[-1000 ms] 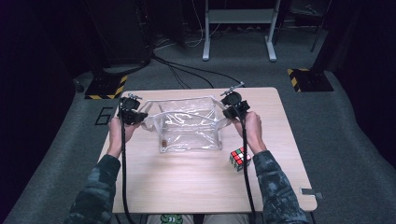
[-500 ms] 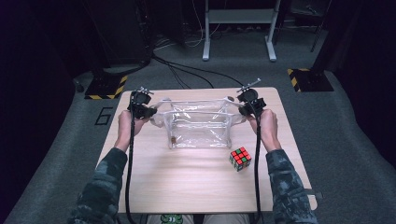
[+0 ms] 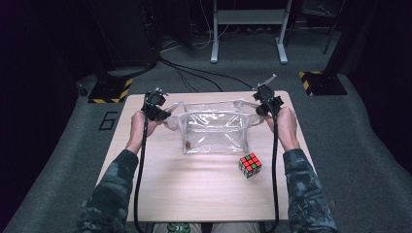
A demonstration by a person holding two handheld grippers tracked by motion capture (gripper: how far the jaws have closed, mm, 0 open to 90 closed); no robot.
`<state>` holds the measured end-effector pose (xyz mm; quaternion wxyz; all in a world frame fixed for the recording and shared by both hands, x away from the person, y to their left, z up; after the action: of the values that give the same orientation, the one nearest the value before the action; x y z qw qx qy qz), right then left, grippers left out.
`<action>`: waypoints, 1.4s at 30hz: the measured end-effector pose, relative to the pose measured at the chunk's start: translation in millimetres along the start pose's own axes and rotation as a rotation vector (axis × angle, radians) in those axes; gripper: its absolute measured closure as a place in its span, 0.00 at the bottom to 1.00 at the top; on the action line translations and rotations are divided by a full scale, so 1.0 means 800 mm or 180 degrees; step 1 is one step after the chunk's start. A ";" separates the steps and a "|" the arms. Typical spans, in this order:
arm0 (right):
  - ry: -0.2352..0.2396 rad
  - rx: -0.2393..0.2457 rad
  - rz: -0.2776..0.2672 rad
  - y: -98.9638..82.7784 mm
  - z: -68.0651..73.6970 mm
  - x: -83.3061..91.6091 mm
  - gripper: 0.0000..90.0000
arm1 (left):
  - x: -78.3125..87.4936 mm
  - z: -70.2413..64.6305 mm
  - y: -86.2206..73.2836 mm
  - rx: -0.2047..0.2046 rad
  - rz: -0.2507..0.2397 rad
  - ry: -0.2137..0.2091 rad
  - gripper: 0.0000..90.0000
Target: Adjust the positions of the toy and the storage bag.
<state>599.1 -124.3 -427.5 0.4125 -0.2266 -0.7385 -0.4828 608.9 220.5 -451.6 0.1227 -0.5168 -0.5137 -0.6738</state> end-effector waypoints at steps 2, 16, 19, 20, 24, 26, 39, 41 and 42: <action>0.0061 -0.0039 0.0068 -0.002 -0.002 -0.013 0.96 | -0.006 0.002 0.000 0.0022 0.0064 -0.0018 0.99; 0.0134 -0.0351 -0.0129 0.005 -0.001 -0.023 0.56 | -0.007 0.017 0.006 0.0319 -0.0199 0.0004 0.54; 0.0177 -0.0453 -0.0285 0.007 0.004 -0.015 0.35 | 0.001 0.021 0.010 0.0423 -0.0433 -0.0035 0.37; 0.0217 -0.0506 -0.0337 0.009 0.007 -0.012 0.32 | 0.004 0.021 0.011 0.0460 -0.0478 -0.0031 0.34; 0.0249 -0.0524 -0.0425 0.010 0.012 -0.005 0.22 | 0.014 0.022 0.013 0.0485 -0.0615 -0.0059 0.25; 0.0290 -0.0502 -0.0538 0.010 0.015 0.005 0.16 | 0.019 0.022 0.012 0.0503 -0.0646 -0.0084 0.17; 0.0464 -0.0191 -0.0878 -0.024 0.040 0.052 0.05 | 0.050 0.009 -0.014 0.0430 -0.0785 -0.0267 0.04; 0.0437 -0.0136 -0.0882 -0.035 0.045 0.054 0.04 | 0.053 0.006 -0.019 0.0402 -0.0803 -0.0265 0.04; 0.0422 -0.0129 -0.0891 -0.040 0.047 0.055 0.04 | 0.054 0.005 -0.022 0.0376 -0.0808 -0.0265 0.04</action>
<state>536.8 -107.2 -415.1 0.3843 -0.0974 -0.7241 -0.5644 580.1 247.5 -426.0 0.0452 -0.4670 -0.6183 -0.6305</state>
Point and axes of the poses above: each handheld gripper's, and its own axes: x roughly backward along the jaws, y roughly out of its top, z roughly to its left, the point moved 9 cm from there along -x, roughly forward along the jaws, and after that the axes turned 5 degrees about -y, right-handed, at the moved point
